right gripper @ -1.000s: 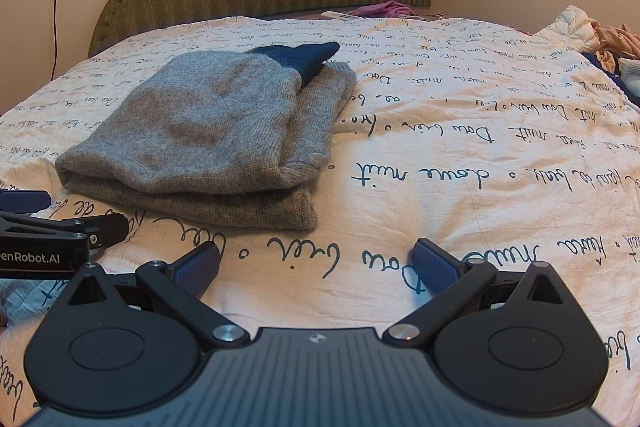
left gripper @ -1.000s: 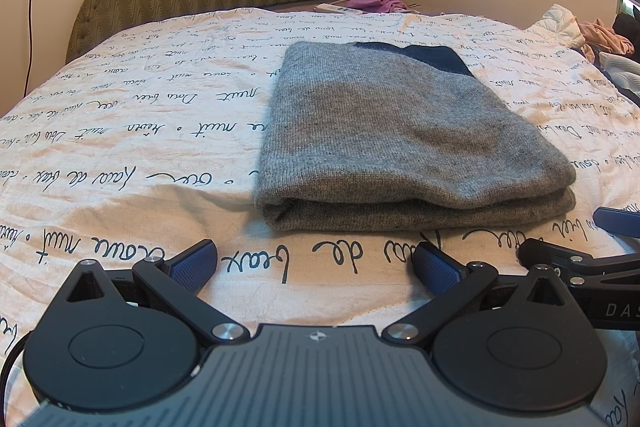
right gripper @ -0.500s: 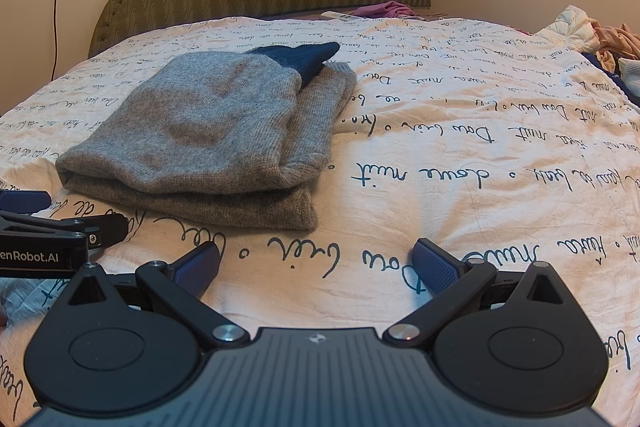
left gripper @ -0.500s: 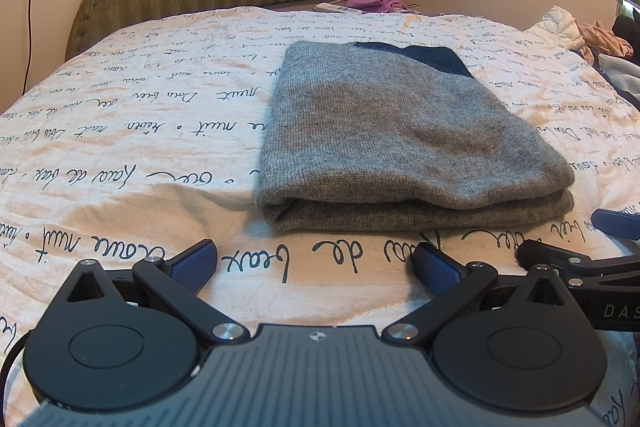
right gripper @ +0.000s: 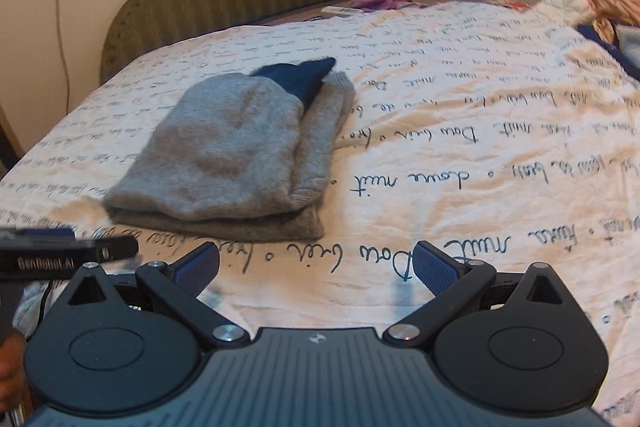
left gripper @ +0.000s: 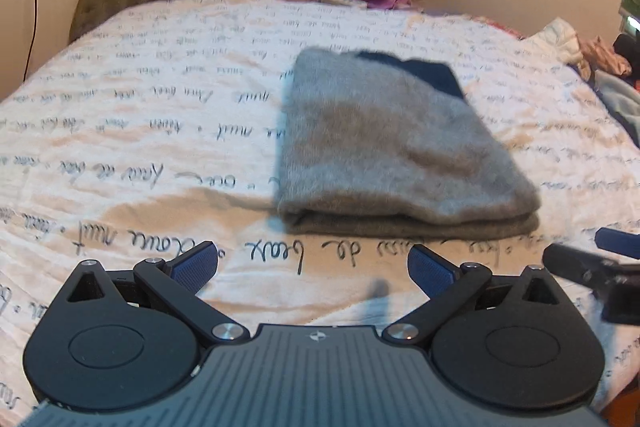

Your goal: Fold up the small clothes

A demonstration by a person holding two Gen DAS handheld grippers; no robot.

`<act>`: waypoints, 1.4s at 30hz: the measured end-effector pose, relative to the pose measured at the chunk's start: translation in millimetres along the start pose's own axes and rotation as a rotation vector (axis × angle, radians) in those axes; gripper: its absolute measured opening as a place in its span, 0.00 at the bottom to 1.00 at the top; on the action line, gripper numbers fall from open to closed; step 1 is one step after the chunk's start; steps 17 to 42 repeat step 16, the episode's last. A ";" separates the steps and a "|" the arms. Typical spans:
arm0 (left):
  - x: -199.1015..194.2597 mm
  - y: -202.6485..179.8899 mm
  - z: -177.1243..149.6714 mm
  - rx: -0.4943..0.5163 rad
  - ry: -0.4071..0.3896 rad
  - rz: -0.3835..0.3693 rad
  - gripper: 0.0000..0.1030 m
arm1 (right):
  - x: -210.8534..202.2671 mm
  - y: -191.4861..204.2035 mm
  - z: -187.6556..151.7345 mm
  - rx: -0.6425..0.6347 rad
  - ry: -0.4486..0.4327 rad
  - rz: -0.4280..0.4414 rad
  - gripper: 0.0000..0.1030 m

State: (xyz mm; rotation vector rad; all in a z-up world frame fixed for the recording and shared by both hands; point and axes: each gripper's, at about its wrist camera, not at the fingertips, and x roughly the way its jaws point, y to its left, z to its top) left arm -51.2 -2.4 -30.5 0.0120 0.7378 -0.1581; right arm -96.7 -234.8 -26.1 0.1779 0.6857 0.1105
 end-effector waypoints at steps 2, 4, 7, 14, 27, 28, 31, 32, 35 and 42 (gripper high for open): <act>-7.6 -4.2 2.9 0.011 -0.003 -0.020 1.00 | -7.4 4.3 -0.6 -0.024 -0.009 0.006 1.00; -7.5 -9.8 4.4 0.038 0.021 -0.032 1.00 | -9.0 8.0 -1.0 -0.041 -0.004 0.021 1.00; -6.7 -18.4 0.8 0.078 0.030 -0.034 1.00 | -3.8 10.9 -1.6 -0.044 0.012 0.031 1.00; -13.2 -10.5 -1.8 -0.012 0.036 -0.073 0.98 | 20.0 7.7 0.3 0.003 0.075 0.037 1.00; -13.5 -12.0 -1.5 0.000 0.070 -0.060 1.00 | 23.7 9.4 0.9 0.013 0.092 0.050 1.00; -13.5 -12.0 -1.5 0.000 0.070 -0.060 1.00 | 23.7 9.4 0.9 0.013 0.092 0.050 1.00; -13.5 -12.0 -1.5 0.000 0.070 -0.060 1.00 | 23.7 9.4 0.9 0.013 0.092 0.050 1.00; -13.5 -12.0 -1.5 0.000 0.070 -0.060 1.00 | 23.7 9.4 0.9 0.013 0.092 0.050 1.00; -13.5 -12.0 -1.5 0.000 0.070 -0.060 1.00 | 23.7 9.4 0.9 0.013 0.092 0.050 1.00; -13.5 -12.0 -1.5 0.000 0.070 -0.060 1.00 | 23.7 9.4 0.9 0.013 0.092 0.050 1.00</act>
